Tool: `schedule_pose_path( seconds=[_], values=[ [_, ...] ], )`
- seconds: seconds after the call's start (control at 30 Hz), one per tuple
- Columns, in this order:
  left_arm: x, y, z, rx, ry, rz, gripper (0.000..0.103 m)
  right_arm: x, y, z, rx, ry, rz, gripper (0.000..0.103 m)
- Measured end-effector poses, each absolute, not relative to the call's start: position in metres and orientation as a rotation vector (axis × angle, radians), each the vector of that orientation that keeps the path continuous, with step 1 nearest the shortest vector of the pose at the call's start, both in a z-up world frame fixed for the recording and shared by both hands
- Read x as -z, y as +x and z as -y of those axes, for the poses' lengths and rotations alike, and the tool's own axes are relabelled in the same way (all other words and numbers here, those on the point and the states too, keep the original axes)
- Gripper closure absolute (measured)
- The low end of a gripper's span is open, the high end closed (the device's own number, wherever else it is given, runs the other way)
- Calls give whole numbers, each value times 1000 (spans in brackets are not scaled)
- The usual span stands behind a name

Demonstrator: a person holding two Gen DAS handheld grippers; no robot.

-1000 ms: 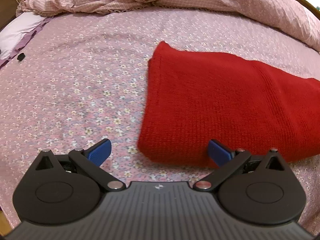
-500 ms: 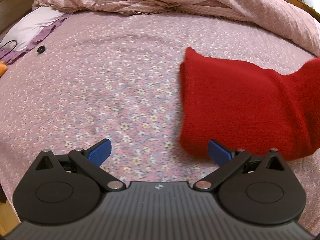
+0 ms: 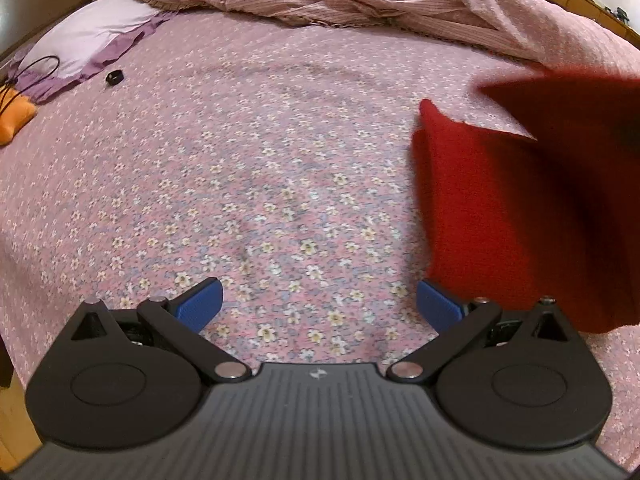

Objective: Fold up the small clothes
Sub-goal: 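Lift the corner with the right tool and fold it over the cardigan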

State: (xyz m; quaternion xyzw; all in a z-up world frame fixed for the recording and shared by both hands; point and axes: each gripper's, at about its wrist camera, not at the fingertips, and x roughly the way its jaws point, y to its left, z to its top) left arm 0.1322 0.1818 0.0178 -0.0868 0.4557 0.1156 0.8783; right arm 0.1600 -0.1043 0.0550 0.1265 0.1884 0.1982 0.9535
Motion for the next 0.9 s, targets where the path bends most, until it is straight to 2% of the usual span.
schedule_pose_path(
  seconds=[0.27,0.4,0.63,0.9],
  values=[
    [-12,127,-199,-267,-204,-955,0,-20,156,66,-464,135,-469,78],
    [-12,124,-207,-274,-223,-949,0,-29,159,66,-458,167,-453,78],
    [-13,117,-220,-288,-243,-935,0,-60,154,53,-473,211,-317,78],
    [-11,106,-232,-312,-251,-940,0,-17,146,3,-551,58,-473,77]
  ],
)
